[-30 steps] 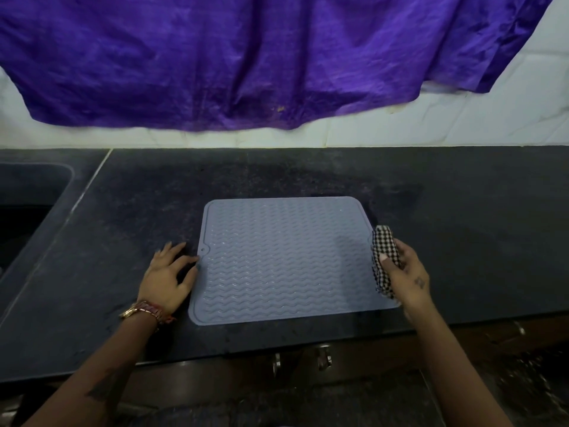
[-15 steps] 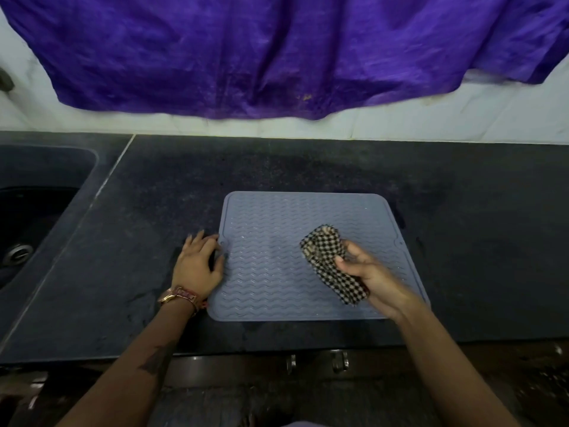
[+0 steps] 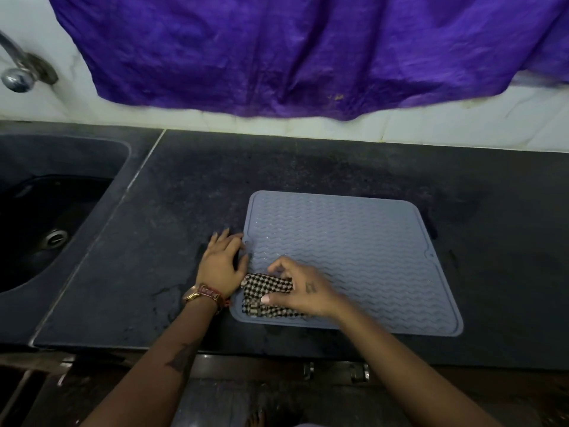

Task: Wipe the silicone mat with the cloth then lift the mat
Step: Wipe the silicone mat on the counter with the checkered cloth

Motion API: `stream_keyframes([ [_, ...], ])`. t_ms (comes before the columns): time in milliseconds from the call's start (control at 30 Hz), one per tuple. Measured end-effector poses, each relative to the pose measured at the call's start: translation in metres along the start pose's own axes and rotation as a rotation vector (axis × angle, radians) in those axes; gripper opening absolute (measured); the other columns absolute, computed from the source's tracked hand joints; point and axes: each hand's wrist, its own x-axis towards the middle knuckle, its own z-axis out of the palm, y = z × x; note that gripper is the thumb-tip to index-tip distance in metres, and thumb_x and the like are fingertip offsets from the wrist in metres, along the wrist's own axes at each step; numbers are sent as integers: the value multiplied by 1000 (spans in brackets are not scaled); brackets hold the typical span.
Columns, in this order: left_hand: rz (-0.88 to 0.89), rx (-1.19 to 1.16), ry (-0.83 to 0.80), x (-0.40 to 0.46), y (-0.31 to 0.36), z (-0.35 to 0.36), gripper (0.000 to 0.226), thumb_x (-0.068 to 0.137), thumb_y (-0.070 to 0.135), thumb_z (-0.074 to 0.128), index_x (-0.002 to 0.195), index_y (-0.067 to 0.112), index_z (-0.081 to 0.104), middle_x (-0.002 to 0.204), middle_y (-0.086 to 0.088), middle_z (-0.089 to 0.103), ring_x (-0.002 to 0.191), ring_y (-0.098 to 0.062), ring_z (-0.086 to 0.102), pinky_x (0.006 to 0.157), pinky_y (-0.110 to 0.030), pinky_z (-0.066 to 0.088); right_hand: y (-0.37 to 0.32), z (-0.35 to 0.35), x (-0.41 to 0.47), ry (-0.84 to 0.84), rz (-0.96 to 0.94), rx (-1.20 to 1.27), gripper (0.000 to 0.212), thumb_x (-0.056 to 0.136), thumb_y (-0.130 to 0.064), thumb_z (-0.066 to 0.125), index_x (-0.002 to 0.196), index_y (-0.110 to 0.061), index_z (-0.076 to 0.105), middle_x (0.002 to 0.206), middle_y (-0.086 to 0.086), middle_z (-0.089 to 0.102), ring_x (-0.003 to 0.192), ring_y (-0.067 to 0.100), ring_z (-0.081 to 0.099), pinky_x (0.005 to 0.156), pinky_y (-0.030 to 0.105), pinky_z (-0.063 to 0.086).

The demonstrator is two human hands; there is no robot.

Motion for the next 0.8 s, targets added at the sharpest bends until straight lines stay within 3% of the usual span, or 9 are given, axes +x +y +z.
stream_keyframes([
  [67, 3, 3, -3, 0, -2, 1, 46, 84, 43, 36, 98, 7, 61, 126, -9, 59, 131, -32, 41, 117, -40, 16, 1, 9, -4, 187, -162, -423, 51, 82, -55, 55, 123, -25, 48, 124, 0, 57, 117, 21, 46, 91, 38, 38],
  [133, 15, 2, 6, 1, -3, 3, 36, 84, 36, 44, 98, 7, 61, 126, -10, 59, 131, -32, 41, 116, -40, 16, 6, 18, -10, 285, -244, -581, 58, 84, -61, 44, 129, -25, 48, 128, 3, 51, 117, 24, 44, 91, 40, 37],
  [267, 25, -16, 19, 2, -5, 5, 31, 84, 33, 47, 96, 8, 61, 127, -9, 59, 132, -32, 40, 117, -40, 17, 17, 38, -20, 324, -317, -652, 65, 86, -67, 34, 142, -33, 32, 122, -4, 54, 102, 20, 51, 81, 36, 42],
  [333, 20, -30, 25, 2, -6, 5, 31, 84, 34, 47, 96, 8, 61, 127, -9, 59, 132, -31, 40, 117, -39, 16, 18, 34, -13, 280, -326, -679, 61, 87, -63, 38, 140, -34, 35, 120, -6, 56, 100, 20, 52, 80, 36, 44],
  [433, -3, -82, 27, 2, -7, 5, 30, 82, 34, 49, 98, 10, 60, 129, -8, 58, 133, -31, 38, 117, -39, 14, 7, 22, 3, 200, -220, -530, 56, 91, -47, 46, 142, -28, 33, 128, 1, 52, 111, 25, 48, 90, 38, 41],
  [567, 13, -183, 46, 4, -12, 6, 21, 83, 18, 59, 102, 10, 62, 130, -7, 57, 135, -32, 34, 117, -38, 9, -19, 40, 8, 439, -70, -319, 51, 92, -36, 49, 138, -17, 37, 120, 10, 50, 99, 26, 55, 77, 37, 48],
  [733, -26, -240, 70, 5, -13, 8, 17, 85, 17, 65, 100, 10, 65, 130, -4, 57, 136, -25, 33, 116, -28, 4, -30, 71, 1, 462, -34, -554, 48, 79, -43, 66, 117, -16, 58, 108, 3, 59, 93, 20, 58, 61, 27, 54],
  [800, -17, -242, 62, 5, -14, 8, 17, 86, 16, 64, 101, 10, 65, 130, -5, 58, 136, -25, 33, 116, -29, 4, -29, 64, 6, 398, -56, -527, 44, 86, -42, 58, 121, -16, 53, 117, 2, 55, 104, 24, 50, 68, 32, 53],
])
